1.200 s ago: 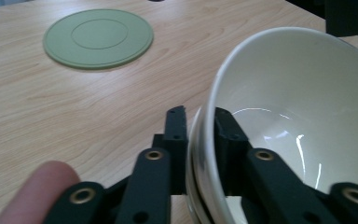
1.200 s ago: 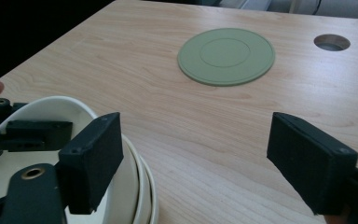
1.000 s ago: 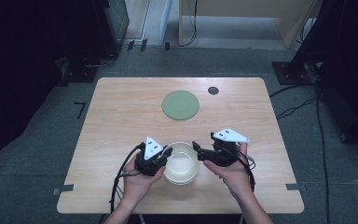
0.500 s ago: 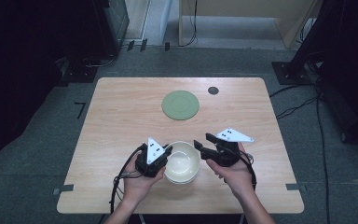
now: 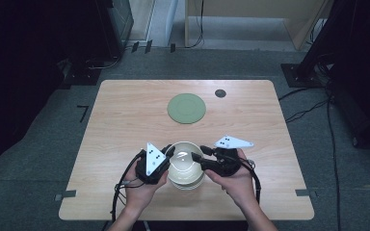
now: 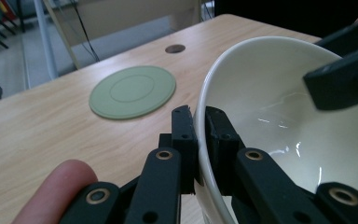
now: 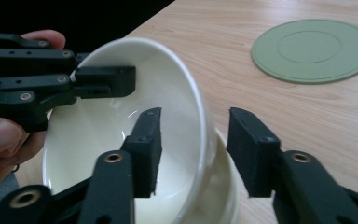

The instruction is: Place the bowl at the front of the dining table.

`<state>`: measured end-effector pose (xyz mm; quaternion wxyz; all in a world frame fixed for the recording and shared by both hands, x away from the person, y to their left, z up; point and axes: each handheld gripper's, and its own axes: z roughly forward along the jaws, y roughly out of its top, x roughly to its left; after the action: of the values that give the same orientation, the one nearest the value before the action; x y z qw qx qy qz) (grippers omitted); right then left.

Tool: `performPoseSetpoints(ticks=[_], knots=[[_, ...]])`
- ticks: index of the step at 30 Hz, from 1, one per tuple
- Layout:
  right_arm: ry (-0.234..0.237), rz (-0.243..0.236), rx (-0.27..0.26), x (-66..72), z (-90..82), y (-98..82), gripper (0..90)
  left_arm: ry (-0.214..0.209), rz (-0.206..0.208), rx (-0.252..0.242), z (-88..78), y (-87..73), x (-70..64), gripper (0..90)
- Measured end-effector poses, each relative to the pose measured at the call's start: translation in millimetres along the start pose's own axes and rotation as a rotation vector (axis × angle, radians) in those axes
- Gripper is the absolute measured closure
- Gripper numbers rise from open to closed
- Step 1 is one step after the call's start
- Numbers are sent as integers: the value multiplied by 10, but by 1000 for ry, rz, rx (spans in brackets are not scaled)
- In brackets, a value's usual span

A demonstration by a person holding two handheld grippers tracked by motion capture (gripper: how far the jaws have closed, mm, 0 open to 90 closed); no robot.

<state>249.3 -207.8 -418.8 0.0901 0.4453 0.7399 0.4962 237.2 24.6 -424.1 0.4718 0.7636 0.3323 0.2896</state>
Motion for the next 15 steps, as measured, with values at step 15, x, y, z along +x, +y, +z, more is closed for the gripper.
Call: performPoseSetpoints(ticks=[15], knots=[[-152, -27, -41, 62, 142, -126, 850, -64, -34, -90, -54, -1, 17, 730]])
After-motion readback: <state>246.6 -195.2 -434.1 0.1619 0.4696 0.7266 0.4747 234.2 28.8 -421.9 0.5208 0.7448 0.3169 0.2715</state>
